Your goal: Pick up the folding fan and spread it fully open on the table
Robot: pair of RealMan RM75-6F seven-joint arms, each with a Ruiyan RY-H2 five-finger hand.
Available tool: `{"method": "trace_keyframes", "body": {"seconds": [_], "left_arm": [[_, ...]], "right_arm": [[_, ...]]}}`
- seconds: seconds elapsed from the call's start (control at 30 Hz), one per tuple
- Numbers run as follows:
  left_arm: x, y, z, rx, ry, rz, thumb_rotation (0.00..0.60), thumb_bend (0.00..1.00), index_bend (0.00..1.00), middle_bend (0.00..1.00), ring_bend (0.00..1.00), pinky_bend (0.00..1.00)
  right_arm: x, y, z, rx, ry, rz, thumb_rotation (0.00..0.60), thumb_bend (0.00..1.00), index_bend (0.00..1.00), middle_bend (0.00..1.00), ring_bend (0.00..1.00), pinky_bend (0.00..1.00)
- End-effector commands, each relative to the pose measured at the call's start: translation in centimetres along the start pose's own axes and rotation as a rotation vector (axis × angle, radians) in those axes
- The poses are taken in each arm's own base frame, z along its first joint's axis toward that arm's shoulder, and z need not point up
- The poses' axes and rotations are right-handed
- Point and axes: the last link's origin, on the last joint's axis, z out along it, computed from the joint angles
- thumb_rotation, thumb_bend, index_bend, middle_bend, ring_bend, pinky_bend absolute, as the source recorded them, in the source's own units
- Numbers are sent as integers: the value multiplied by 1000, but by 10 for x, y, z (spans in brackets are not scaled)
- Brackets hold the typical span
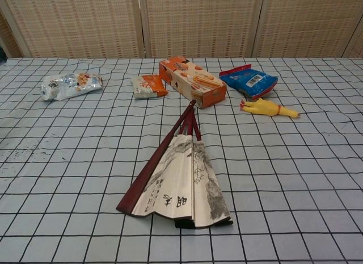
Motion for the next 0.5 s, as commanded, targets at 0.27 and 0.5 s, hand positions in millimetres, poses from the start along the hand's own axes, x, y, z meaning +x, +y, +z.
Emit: {"method": "trace_keyframes", "body": {"seconds": [0.27,0.5], "left_arm": [[-44,83,37,-290,-183,-95,600,383,182,301,240,479],[-63,153,98,-391,-330,-210,600,399,278,692,609,847]], "right_arm": [[6,-3,-2,2,54,16,600,67,0,0,0,0],[3,2,1,-10,45,16,600,67,0,0,0,0]]}}
